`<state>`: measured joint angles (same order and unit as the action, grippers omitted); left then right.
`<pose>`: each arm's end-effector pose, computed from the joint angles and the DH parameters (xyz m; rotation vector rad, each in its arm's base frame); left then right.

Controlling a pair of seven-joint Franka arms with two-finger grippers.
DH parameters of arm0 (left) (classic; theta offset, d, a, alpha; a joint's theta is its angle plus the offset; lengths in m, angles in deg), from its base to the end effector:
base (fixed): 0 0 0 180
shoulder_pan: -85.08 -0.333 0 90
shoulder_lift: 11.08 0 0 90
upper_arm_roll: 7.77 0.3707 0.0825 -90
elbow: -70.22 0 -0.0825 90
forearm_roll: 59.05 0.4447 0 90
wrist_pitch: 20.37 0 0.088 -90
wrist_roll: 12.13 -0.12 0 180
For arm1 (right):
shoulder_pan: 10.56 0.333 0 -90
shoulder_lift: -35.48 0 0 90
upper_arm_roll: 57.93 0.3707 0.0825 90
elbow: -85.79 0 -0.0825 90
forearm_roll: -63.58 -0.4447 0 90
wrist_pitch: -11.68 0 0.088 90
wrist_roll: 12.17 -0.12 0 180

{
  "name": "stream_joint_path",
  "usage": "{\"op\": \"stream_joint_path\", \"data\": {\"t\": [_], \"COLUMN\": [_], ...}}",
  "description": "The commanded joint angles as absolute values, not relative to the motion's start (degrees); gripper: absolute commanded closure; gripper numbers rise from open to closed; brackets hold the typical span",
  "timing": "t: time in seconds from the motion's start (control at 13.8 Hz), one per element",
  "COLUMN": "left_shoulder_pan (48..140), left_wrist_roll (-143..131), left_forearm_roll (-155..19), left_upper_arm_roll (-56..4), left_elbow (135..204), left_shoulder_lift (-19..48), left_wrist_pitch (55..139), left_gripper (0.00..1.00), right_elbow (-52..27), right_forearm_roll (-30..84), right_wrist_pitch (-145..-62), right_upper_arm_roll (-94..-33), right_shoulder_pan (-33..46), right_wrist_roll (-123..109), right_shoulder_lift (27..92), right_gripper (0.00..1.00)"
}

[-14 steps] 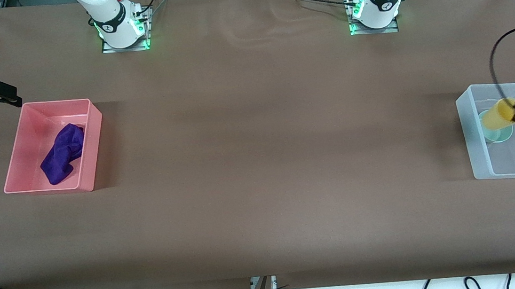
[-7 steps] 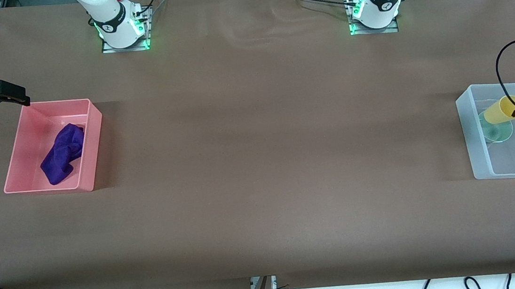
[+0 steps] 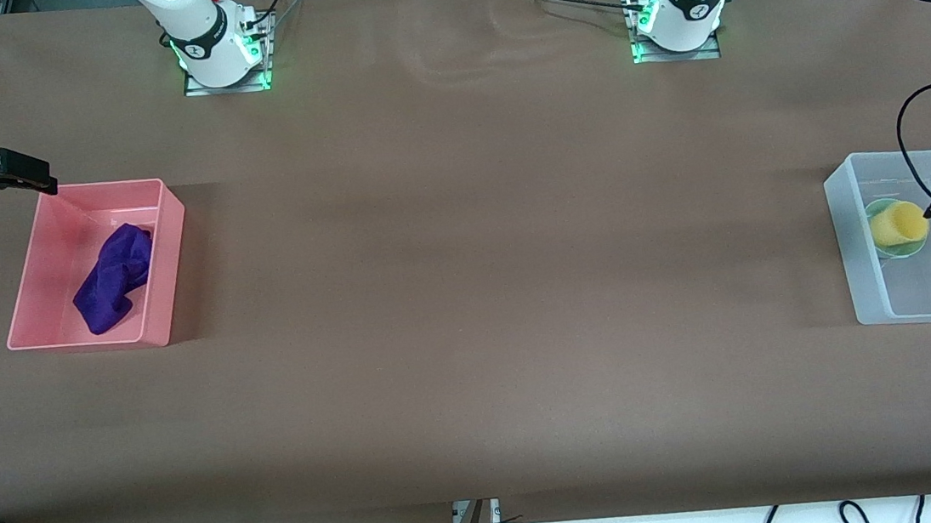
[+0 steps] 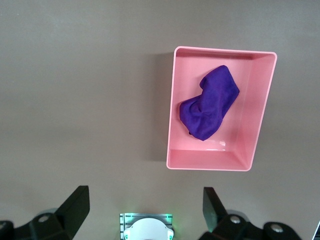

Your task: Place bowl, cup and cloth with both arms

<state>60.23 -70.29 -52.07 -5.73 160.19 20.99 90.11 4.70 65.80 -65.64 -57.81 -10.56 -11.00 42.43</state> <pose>0.6660 0.3449 0.3031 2.9399 -0.9151 -0.3643 0.6325 -0.0040 0.6545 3.0914 0.0271 -0.2906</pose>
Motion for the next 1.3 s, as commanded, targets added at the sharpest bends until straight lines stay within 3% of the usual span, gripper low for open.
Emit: {"op": "stream_joint_path", "data": {"t": [0.0, 0.29, 0.65, 0.8, 1.09, 1.23], "left_shoulder_pan": [60.4, 60.4, 61.2, 64.1, 72.5, 80.9], "left_wrist_roll": [-71.3, -65.9, -48.5, -37.9, -20.1, -18.5], "left_forearm_roll": [-52.3, -52.5, -51.5, -51.5, -52.4, -52.7], "left_upper_arm_roll": [-6.5, -11.7, -24.0, -26.3, -25.9, -17.1], "left_elbow": [159.3, 158.5, 147.9, 146.2, 147.6, 149.9], "left_shoulder_lift": [18.9, 12.8, 11.2, 9.7, 4.4, 2.4], "left_wrist_pitch": [87.5, 82.0, 67.5, 63.4, 56.6, 58.5], "left_gripper": [0.0, 0.0, 0.0, 0.0, 0.0, 0.0], "right_elbow": [5.4, 5.4, 5.4, 5.4, 5.4, 5.4], "right_forearm_roll": [65.6, 65.6, 65.5, 65.5, 65.4, 65.4], "right_wrist_pitch": [-65.4, -65.4, -65.5, -65.5, -65.5, -65.5], "right_upper_arm_roll": [-57.0, -57.0, -57.1, -57.1, -57.2, -57.2], "right_shoulder_pan": [-11.3, -11.3, -11.4, -11.4, -11.4, -11.4], "right_wrist_roll": [-11.6, -11.6, -11.6, -11.6, -11.6, -11.6], "right_shoulder_lift": [42.5, 42.5, 42.5, 42.5, 42.4, 42.5], "right_gripper": [0.0, 0.0, 0.0, 0.0, 0.0, 0.0]}}
